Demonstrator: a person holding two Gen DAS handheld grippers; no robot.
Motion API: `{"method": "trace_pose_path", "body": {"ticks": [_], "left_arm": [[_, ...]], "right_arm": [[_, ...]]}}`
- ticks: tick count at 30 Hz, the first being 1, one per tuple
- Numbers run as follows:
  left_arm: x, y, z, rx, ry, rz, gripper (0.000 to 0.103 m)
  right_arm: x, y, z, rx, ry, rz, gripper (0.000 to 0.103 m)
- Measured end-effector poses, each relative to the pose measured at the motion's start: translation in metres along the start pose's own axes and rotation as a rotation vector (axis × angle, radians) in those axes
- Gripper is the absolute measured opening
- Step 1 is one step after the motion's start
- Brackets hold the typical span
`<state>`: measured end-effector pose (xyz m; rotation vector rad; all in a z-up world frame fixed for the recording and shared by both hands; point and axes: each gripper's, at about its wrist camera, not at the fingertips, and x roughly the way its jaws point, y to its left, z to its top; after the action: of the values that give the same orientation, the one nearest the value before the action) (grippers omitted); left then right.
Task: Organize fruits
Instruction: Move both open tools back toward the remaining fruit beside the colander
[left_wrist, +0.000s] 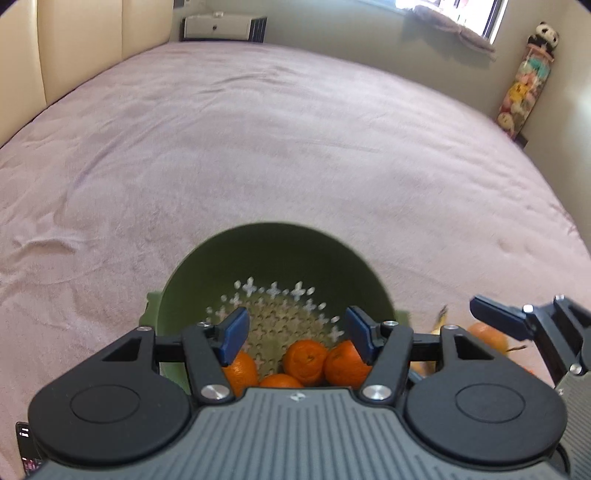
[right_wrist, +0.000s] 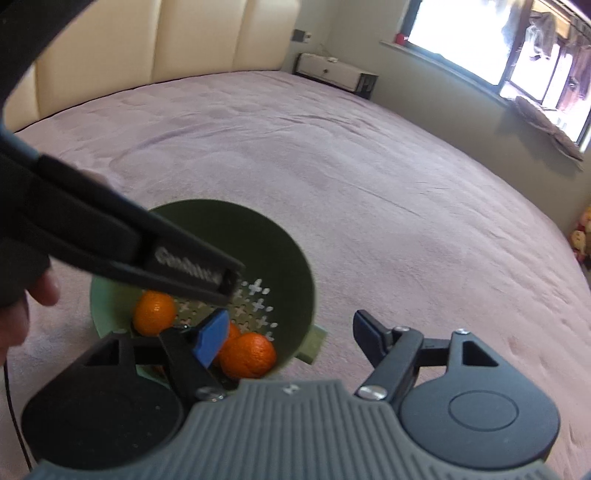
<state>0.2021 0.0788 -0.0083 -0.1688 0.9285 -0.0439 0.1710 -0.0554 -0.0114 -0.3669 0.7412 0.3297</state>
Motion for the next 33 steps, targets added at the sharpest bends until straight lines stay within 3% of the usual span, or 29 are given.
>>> {"method": "trace_pose_path", "body": {"ticks": [10,17,33], "left_arm": [[-0.025,-0.027,-0.012,0.048,-0.052,-0.102,0.07],[-0.026,-0.044,-0.031,0.088,-0.01,-0.133,0.07],[0.003,-0.081,-0.087,0.214,0.126,-0.174,0.07]], "right_arm": [[-0.028,-0.029,-0.015,0.155,0.028,-0.089,0.071],[-0.043,-0.045,-0.035,0.216,0.081,-0.124,0.071],[-0.05,-0.064,-0.117,0.441,0.23,-0.265,0.069]]}}
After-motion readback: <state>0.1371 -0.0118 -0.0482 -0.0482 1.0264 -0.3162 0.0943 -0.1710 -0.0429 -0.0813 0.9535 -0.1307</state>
